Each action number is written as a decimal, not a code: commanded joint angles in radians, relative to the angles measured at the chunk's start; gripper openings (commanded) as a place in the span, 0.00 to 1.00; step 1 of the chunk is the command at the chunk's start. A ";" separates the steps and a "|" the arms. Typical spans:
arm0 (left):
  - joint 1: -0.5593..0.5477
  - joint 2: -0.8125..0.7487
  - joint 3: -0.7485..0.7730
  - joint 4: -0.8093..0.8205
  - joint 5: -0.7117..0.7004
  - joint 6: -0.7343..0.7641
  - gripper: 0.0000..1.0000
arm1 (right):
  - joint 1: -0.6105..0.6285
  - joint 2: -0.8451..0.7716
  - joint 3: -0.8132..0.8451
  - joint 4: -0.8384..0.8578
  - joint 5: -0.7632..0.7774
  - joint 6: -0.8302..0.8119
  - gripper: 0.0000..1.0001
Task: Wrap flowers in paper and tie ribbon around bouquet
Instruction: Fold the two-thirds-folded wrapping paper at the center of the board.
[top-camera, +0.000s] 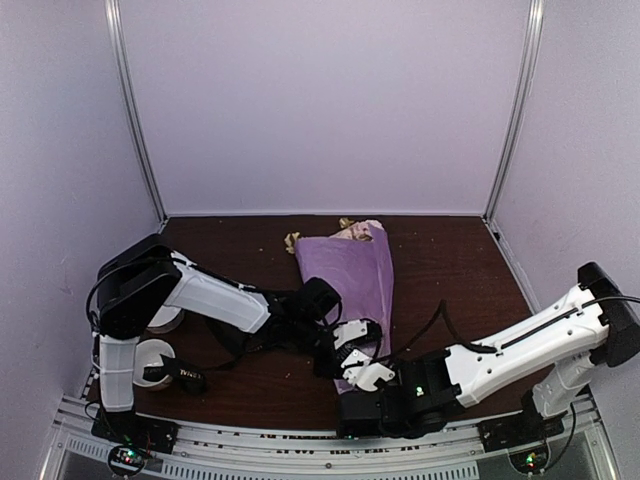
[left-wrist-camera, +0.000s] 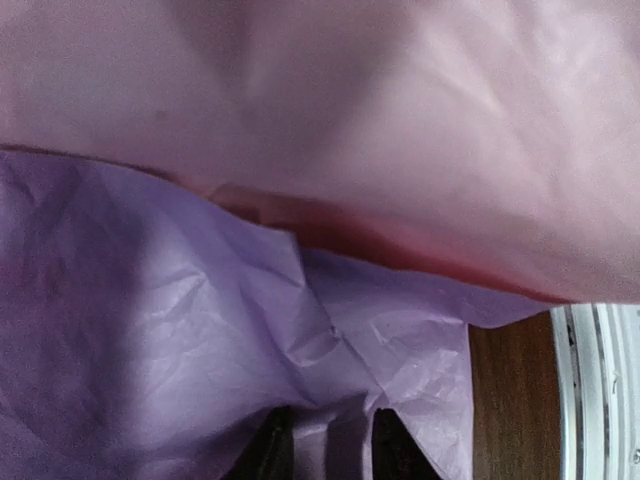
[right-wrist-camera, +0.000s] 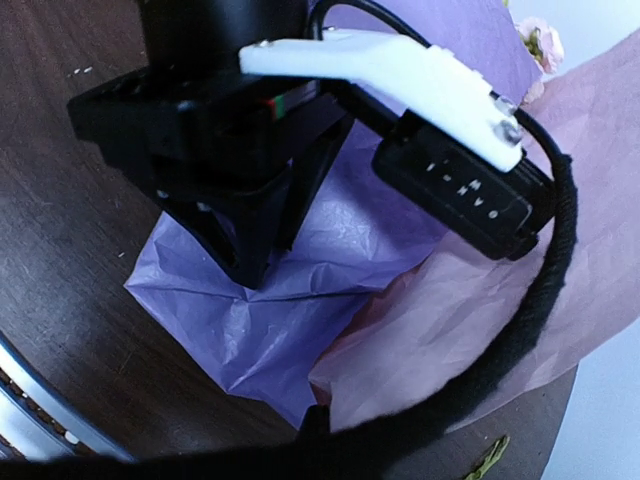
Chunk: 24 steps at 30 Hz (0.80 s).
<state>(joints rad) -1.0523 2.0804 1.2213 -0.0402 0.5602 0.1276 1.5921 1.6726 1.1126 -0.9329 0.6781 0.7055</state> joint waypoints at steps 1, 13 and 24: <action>0.040 -0.048 -0.068 0.093 0.097 -0.102 0.31 | 0.010 0.040 -0.020 0.115 -0.007 -0.191 0.00; 0.142 -0.197 -0.305 0.541 0.228 -0.381 0.39 | 0.001 0.100 -0.014 0.128 -0.028 -0.235 0.00; 0.314 -0.258 -0.485 0.827 0.073 -0.706 0.35 | -0.001 0.127 0.025 0.090 -0.016 -0.284 0.00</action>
<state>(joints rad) -0.8616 1.8530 0.8272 0.5362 0.7200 -0.3458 1.5917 1.7794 1.1080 -0.8188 0.6525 0.4515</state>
